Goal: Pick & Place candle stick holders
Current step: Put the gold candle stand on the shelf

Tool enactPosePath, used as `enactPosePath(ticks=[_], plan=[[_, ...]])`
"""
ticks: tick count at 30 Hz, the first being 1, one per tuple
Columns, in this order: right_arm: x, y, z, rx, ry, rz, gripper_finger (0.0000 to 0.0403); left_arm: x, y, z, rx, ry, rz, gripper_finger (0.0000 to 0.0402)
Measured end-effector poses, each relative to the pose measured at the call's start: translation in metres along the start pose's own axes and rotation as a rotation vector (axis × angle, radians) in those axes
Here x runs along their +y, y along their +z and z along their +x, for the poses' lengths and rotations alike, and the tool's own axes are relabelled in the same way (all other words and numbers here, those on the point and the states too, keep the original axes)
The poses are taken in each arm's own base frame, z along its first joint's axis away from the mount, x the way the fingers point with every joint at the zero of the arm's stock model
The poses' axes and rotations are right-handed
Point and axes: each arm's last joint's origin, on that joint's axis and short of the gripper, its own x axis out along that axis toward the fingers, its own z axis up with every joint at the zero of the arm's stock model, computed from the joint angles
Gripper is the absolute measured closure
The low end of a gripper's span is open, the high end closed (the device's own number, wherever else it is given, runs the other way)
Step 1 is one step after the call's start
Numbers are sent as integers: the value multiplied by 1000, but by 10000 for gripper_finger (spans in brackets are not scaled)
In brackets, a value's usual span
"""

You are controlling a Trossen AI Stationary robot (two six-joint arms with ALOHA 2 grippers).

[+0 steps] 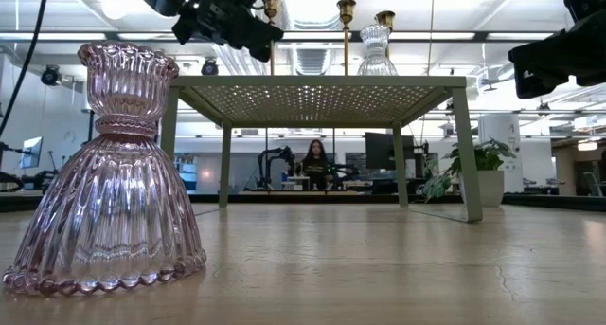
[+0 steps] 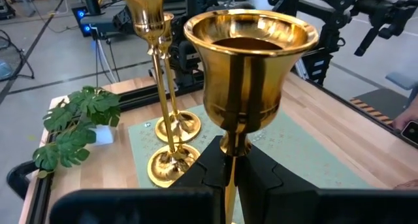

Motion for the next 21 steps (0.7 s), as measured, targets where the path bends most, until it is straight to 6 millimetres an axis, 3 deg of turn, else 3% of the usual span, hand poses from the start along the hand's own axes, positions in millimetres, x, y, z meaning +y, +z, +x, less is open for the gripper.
enactPosePath(ticks=[21], plan=[[0,0,0,1,0,-1,394,5,-4,4,-20,-23,-7,382]])
